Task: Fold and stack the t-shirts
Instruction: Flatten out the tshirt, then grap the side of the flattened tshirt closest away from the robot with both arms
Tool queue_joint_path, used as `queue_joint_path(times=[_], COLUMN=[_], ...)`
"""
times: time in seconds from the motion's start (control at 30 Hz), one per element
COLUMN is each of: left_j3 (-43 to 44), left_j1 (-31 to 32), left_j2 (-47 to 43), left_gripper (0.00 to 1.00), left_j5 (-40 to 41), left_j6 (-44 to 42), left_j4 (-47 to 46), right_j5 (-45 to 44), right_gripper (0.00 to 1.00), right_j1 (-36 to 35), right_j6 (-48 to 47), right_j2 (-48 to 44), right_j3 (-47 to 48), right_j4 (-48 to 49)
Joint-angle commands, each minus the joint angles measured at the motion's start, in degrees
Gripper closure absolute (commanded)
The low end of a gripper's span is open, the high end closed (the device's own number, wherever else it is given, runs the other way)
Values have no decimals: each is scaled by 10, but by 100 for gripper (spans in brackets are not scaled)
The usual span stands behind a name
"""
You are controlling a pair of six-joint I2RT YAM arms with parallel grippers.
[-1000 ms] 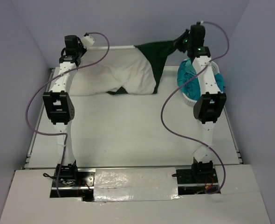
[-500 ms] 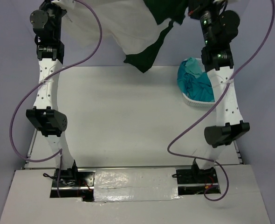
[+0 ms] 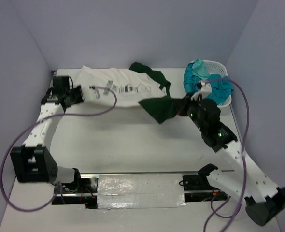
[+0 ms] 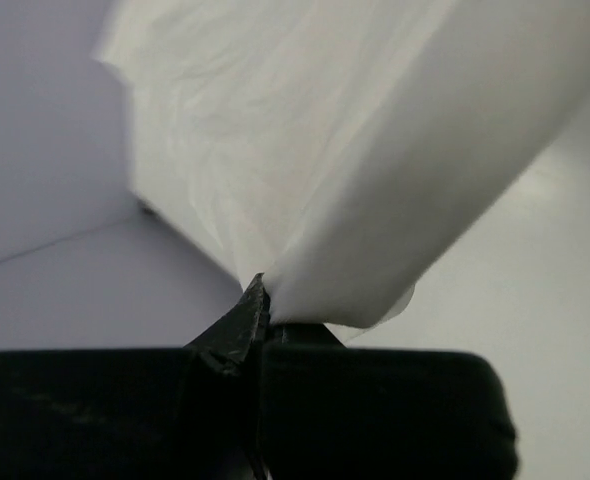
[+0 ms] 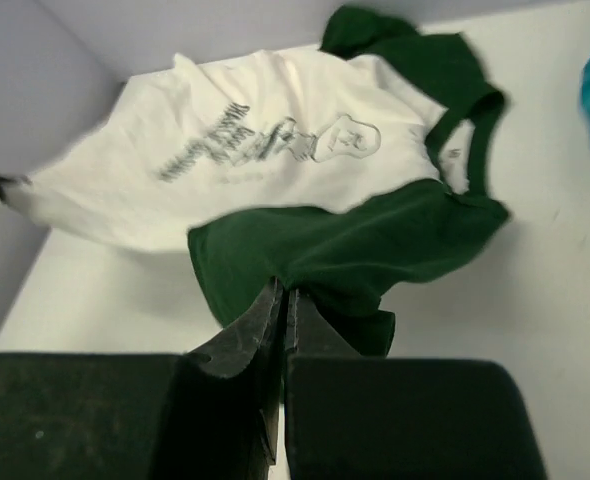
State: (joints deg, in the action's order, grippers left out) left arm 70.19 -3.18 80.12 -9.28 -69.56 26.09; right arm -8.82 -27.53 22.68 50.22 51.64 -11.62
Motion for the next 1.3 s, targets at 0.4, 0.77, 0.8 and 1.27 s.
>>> queue_joint_path(times=[0.4,0.77,0.8,1.27], left_j3=[-381,-157,-93,-60], left_j1=[-2,-88,-95,-111], left_j2=[-276,-54,1,-10], left_gripper=[99,52,49,13], left_j5=[45,15,15,-14], left_j6=[-122,67,92,97], left_j4=[230,141,149,219], right_j5=[57,136,145,258], right_gripper=[100,100,100,100], right_j1=[-151,-38,-30,23], right_j6=[258,189,180,91], right_j2=[-106,40,58,301], right_j3=[-287,-214,-208,-86], right_j4=[-90,-11,7,79])
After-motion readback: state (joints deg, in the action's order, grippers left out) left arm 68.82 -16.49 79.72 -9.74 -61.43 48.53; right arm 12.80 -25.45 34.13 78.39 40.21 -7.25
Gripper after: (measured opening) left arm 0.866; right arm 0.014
